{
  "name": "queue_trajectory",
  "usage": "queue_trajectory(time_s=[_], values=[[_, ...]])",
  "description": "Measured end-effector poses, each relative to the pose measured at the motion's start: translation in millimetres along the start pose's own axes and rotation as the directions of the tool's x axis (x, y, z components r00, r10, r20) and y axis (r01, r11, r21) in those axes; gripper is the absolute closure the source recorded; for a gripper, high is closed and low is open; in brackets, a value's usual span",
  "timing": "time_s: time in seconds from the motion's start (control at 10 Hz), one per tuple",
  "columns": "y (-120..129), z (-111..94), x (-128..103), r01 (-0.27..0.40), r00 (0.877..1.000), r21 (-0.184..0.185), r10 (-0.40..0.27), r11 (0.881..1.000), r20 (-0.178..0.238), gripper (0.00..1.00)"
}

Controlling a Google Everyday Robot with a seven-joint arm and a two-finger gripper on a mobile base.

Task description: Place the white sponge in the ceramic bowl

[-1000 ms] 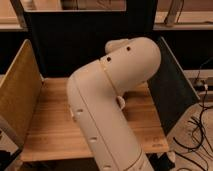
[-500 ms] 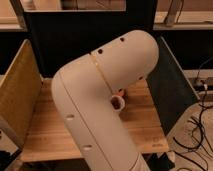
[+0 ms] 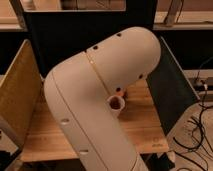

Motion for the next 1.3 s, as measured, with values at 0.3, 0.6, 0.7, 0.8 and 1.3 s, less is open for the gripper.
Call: queue_trajectory(time_s=[0.3,0.6,0.7,0.8,1.3], values=[[0.5,0.0,-0.3,-0.025,1.000,-0.003,0.025,1.000,0.009,0.38],[48.5,7.7,12.4,0.101,0.994,-0.033,-0.102,0.994,-0.032,0.38],[60.4,10.4,18.5,0.137,0.989,-0.042,-0.139,0.990,-0.049,0.38],[71.9,12.9,25.0,0.171,0.983,-0.049,-0.174,0.984,-0.065,0.38],[105.2,21.1,67.6,0.250,0.952,-0.105,-0.264,0.963,-0.153,0.38]])
